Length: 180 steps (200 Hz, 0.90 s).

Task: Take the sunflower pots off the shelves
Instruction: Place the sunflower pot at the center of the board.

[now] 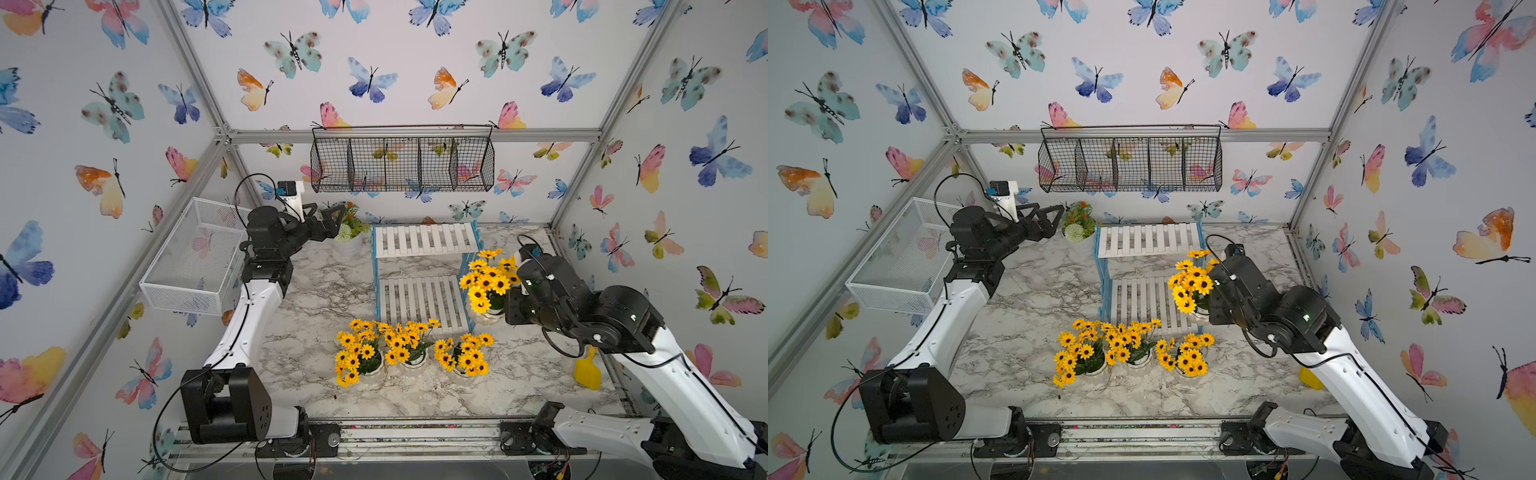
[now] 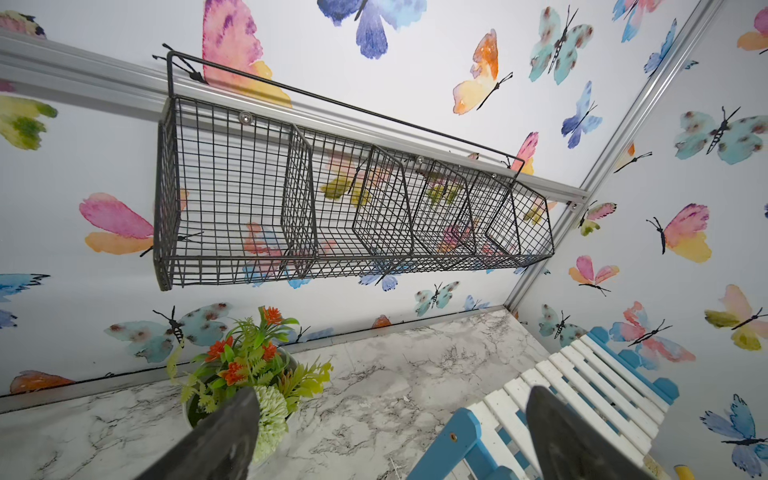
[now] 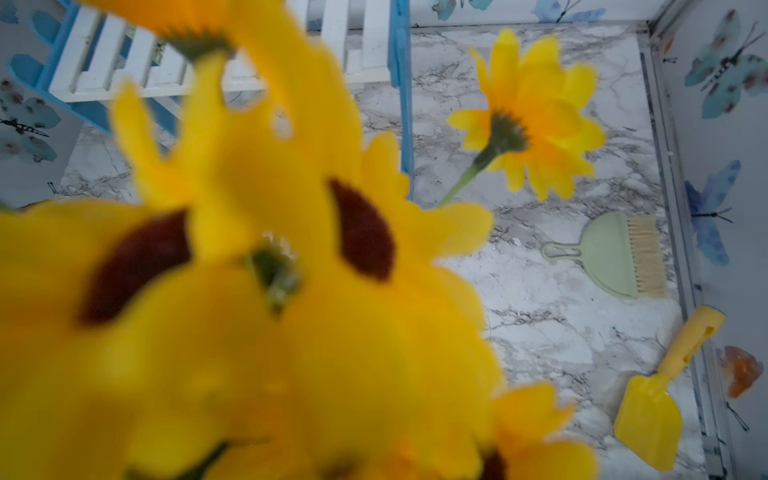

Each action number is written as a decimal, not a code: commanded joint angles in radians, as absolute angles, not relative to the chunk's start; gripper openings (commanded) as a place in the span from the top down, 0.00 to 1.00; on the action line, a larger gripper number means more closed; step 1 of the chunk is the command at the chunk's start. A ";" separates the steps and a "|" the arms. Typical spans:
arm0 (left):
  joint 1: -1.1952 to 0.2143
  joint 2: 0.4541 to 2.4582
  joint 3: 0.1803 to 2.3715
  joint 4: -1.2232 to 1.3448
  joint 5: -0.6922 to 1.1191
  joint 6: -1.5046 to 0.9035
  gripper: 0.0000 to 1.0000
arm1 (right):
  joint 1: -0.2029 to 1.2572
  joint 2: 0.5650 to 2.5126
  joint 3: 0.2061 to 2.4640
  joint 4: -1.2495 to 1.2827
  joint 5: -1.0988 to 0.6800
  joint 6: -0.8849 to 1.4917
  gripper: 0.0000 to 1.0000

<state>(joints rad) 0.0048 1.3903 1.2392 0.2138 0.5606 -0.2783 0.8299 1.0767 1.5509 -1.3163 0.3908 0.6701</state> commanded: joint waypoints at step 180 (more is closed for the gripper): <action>0.030 1.393 1.224 0.262 0.606 -0.303 0.01 | 0.825 0.772 0.994 -1.367 0.348 1.051 0.98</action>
<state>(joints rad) 0.0200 1.3907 1.2331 0.2295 0.5774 -0.2970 0.8253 0.7967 1.0142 -1.3811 0.3428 1.0019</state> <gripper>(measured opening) 0.993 0.124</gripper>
